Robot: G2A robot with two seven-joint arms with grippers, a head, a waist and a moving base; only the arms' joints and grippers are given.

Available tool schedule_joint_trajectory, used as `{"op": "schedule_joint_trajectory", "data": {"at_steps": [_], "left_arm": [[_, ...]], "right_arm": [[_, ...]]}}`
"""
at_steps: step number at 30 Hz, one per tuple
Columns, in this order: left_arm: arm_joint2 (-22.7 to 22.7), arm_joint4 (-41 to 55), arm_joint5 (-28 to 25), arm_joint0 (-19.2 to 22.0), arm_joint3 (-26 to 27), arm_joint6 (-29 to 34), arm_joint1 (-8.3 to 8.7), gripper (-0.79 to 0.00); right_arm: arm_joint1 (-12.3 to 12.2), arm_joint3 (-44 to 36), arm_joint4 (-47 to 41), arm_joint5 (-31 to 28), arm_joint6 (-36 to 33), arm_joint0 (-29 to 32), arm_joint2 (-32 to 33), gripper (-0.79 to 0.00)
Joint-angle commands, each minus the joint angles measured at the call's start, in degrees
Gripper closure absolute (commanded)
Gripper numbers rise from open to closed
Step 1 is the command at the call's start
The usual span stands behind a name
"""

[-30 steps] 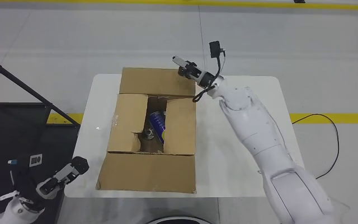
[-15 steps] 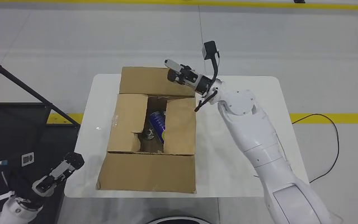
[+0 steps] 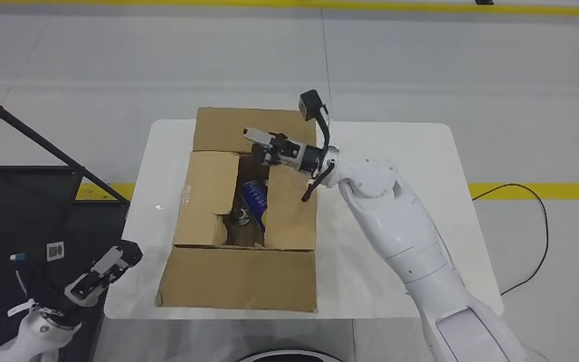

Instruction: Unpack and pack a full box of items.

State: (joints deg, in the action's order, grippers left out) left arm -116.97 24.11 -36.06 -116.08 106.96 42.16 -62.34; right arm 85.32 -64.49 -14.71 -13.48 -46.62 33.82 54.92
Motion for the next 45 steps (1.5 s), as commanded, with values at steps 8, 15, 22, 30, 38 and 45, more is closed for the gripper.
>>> {"op": "schedule_joint_trajectory", "data": {"at_steps": [8,15,22,30,38,45], "left_arm": [[4.8,-1.59,-0.91,1.79,-0.69,-0.55,-0.38,-0.785],[8.65,-2.81,-0.34,4.47,-1.47,-1.95,-0.63,-0.785],[10.21,-3.38,-0.03,5.69,-1.63,-2.3,-0.72,-0.785],[10.73,-3.35,0.02,6.05,-1.73,-2.38,-0.76,-0.785],[9.64,-1.91,-0.17,5.63,-1.52,-2.75,-0.77,-0.785],[7.98,0.22,-0.37,4.57,-1.37,-1.98,-0.73,-0.785]], "right_arm": [[0.12,1.43,-2.64,4.74,-2.41,1.0,-0.26,-0.785],[-0.2,0.46,-2.43,6.55,-3.29,2.73,0.1,-0.785],[0.19,1.44,-3.28,7.91,-5.2,2.54,-1.33,-0.785],[1.34,5.43,-5.37,6.68,-6.54,0.5,-3.46,-0.785],[3.15,10.89,-7.89,5.29,-7.21,-1.88,-6.34,-0.785],[4.21,13.95,-8.51,3.68,-6.91,-3.59,-7.29,-0.785]]}}
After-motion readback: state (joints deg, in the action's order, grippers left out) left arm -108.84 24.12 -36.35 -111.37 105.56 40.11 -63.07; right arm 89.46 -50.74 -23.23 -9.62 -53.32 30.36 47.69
